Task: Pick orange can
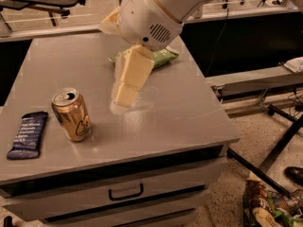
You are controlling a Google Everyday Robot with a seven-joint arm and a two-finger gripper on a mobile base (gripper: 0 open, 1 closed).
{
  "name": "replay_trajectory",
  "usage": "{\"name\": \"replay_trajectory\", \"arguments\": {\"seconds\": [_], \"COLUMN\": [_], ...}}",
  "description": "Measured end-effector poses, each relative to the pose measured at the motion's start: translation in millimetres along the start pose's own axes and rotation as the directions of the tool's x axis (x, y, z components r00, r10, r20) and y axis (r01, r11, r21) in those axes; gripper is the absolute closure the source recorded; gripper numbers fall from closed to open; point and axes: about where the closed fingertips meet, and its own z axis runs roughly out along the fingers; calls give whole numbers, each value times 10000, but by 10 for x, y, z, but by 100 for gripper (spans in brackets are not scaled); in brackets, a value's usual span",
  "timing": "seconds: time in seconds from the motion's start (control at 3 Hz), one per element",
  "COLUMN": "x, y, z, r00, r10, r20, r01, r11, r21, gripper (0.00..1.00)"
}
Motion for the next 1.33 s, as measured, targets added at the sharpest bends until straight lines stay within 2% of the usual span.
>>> {"name": "replay_trajectory", "arguments": {"seconds": [0.33,0.67,1.0,1.33], "x": [61,92,101,117], "y": [-129,-386,-511,-533], "z": [268,865,1166,1220], "r00": [9948,9634,9332,9284], "r10": [-273,-383,-216,-167], "r20": [976,2654,3588,3712], "r01": [247,257,60,12], "r11": [9993,9984,9990,9991], "r21": [283,506,447,418], "gripper": [0,0,0,0]}}
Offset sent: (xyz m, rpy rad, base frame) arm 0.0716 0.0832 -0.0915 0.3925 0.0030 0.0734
